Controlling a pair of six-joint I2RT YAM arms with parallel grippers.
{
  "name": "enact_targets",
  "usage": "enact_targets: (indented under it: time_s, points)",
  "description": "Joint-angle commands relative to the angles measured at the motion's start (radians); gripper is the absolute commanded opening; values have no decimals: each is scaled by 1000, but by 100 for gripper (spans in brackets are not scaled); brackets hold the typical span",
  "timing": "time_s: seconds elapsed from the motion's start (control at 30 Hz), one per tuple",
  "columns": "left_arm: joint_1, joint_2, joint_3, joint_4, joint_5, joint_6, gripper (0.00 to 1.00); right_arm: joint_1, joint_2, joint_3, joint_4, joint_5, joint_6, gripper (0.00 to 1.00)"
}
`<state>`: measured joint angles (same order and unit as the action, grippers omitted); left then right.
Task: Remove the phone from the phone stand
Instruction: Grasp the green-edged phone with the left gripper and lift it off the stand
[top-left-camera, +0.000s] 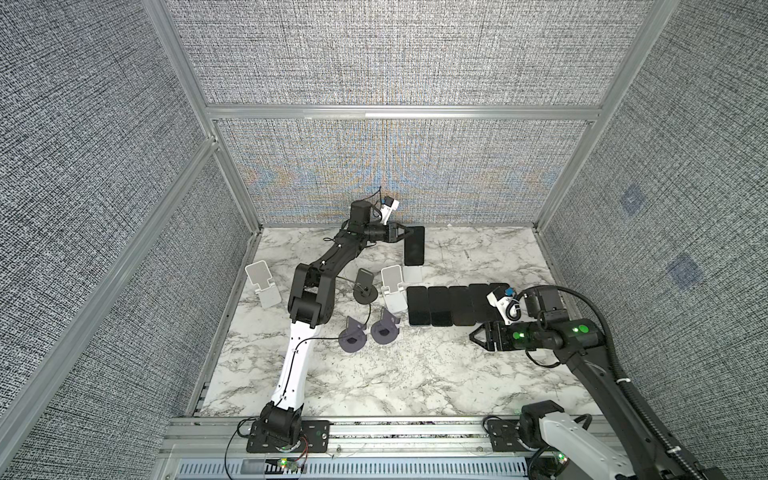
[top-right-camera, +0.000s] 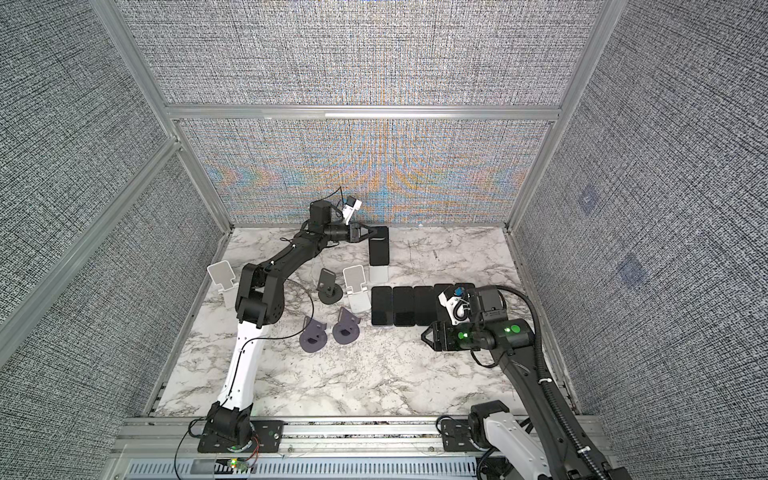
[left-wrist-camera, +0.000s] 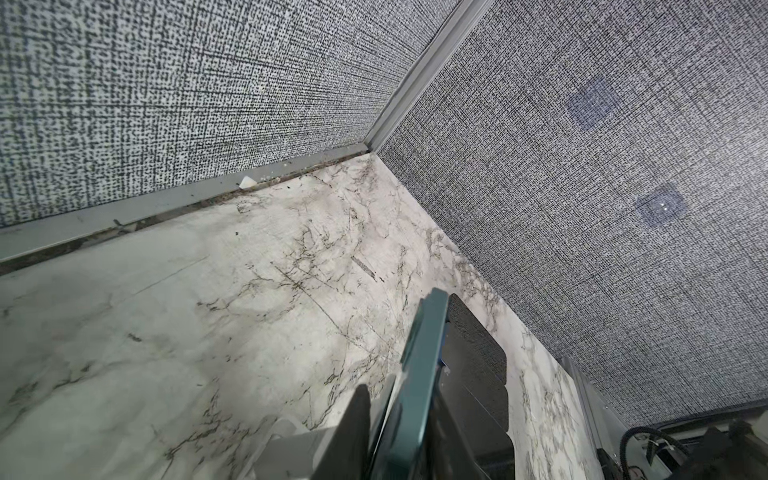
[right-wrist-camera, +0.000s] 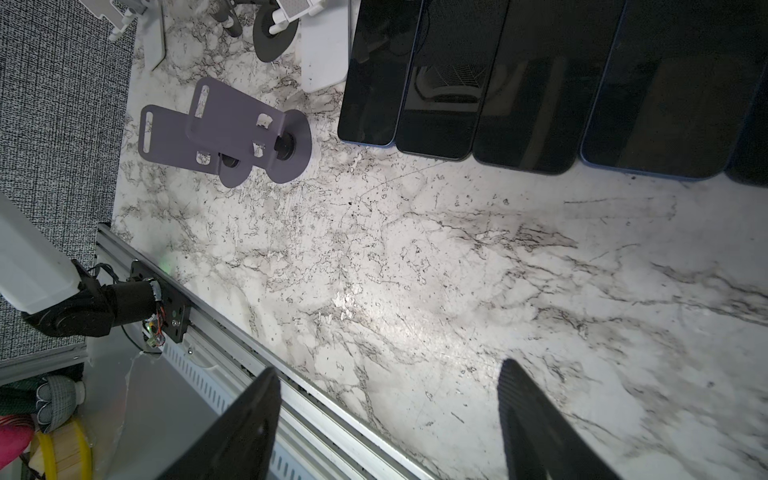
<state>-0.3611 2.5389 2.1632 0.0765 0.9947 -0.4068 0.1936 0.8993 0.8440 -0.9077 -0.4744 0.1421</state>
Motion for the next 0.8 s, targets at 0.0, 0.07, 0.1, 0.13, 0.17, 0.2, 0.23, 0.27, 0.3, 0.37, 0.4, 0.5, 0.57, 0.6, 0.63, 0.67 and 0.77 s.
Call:
enact_targets:
  time_s: [0.0,0.07,0.1,0.13,0.17,0.2,0.23,0.27,0.3,0.37,0.4,0.5,0.57,0.6,0.63,0.67,0.77]
  points:
    - [0,-2,5,-6,7,15,18,0,-1,8,3,5,-3,72]
    - [0,-4,6,-1,6,12,15,1,0,7,3,6,-2,72]
    - [-1,-6,5,1,5,11,14,0,0,8,3,7,-2,72]
    - [0,-8,5,5,5,8,12,1,0,7,1,7,-3,72]
    - [0,-12,2,12,6,3,10,1,0,8,1,8,-1,72]
    - [-1,-17,-1,22,8,-4,9,0,-1,7,1,8,-2,72]
    - [-1,-23,-3,33,7,-11,9,0,-2,10,0,10,-2,72]
    - [0,-31,-5,38,6,-14,8,0,-4,12,1,12,-2,72]
    - [0,-40,-6,41,7,-16,7,1,-5,16,1,15,-2,72]
    - [-1,-61,-8,45,0,-18,5,0,-7,28,3,16,-4,72]
    - [1,-71,-8,43,-4,-20,4,0,-7,33,3,17,-3,71]
    - [8,-117,-21,40,-29,-28,1,0,-7,51,2,23,-6,71]
    - [14,-157,-41,38,-57,-29,0,1,-5,61,2,29,-6,70]
    - [19,-181,-55,31,-78,-29,0,2,-3,66,0,32,-6,70]
    - [20,-211,-71,20,-110,-25,0,1,-1,71,-1,38,-7,70]
    - [21,-236,-87,10,-139,-19,0,0,1,75,-4,40,-7,69]
    - [21,-314,-115,-78,-234,1,0,2,11,97,-2,42,-9,68]
